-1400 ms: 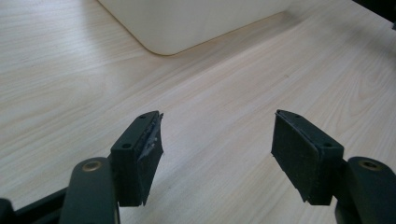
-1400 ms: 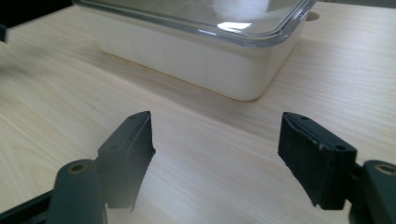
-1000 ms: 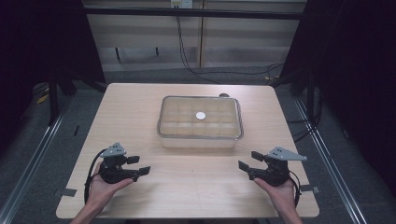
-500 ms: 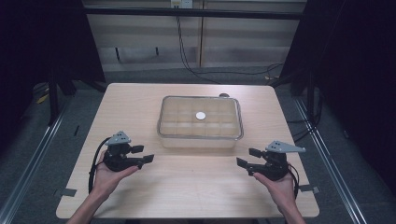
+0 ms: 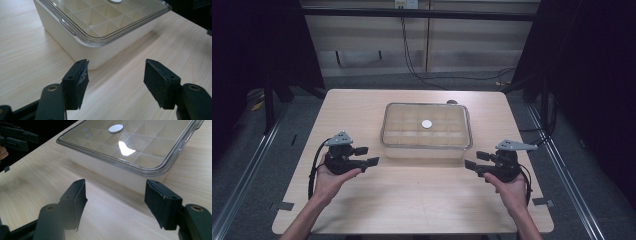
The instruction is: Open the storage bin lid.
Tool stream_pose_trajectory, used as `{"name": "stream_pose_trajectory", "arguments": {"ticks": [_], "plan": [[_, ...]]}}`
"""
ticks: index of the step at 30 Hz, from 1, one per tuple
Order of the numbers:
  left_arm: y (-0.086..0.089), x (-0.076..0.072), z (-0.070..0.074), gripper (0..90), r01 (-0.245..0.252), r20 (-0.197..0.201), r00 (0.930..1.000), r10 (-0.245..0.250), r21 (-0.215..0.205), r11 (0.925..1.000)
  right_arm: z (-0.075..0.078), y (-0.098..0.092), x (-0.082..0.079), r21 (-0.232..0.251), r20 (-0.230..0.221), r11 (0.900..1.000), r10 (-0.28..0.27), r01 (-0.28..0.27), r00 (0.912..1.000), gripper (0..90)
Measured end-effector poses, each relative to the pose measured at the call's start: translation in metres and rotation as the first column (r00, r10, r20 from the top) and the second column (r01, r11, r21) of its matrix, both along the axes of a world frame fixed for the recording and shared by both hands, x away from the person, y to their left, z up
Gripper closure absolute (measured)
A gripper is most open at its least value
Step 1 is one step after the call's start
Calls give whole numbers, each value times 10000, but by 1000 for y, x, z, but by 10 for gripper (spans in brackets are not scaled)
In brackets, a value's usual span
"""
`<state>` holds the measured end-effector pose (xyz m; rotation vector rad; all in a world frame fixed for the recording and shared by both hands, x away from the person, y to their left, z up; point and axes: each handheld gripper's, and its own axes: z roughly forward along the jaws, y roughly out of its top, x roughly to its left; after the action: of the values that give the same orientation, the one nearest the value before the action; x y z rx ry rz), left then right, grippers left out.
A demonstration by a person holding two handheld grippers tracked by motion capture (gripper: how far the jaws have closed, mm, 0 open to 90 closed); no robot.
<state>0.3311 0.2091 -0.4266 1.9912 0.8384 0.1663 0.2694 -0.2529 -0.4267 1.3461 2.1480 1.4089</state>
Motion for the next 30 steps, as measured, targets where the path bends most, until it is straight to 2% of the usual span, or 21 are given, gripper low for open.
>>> {"name": "stream_pose_trajectory", "arguments": {"ticks": [4,8,11,15,18,20,21,26,30], "plan": [[-4,8,3,400,-89,37,10000,89,43,10000,6,3,12,-193,13,9998,26,-26,10000,324],[-7,12,6,403,-145,91,9999,145,-6,9999,9,4,18,-236,54,9997,-24,26,10000,325],[-9,14,9,402,-152,261,9995,148,140,9998,10,4,21,-207,87,9998,-15,17,10000,331],[-10,18,14,406,-101,287,9995,102,-11,9999,13,4,25,-207,254,9998,-8,13,9997,333],[-8,17,12,408,-217,280,9994,219,-80,9997,14,3,27,-237,330,9997,14,-6,9995,333],[-5,17,10,410,-319,252,9992,320,-50,9995,11,4,28,-226,227,9997,86,-81,9997,332],[-4,18,9,410,-331,232,9992,331,-8,9995,8,5,30,-425,60,9990,134,-131,9999,323],[-2,28,5,410,-521,91,9986,521,74,9986,5,5,39,-377,-21,9993,57,-58,10000,309],[-4,35,3,393,-571,96,9983,568,267,9980,6,4,50,-572,-142,9984,36,-44,9999,290]]}}
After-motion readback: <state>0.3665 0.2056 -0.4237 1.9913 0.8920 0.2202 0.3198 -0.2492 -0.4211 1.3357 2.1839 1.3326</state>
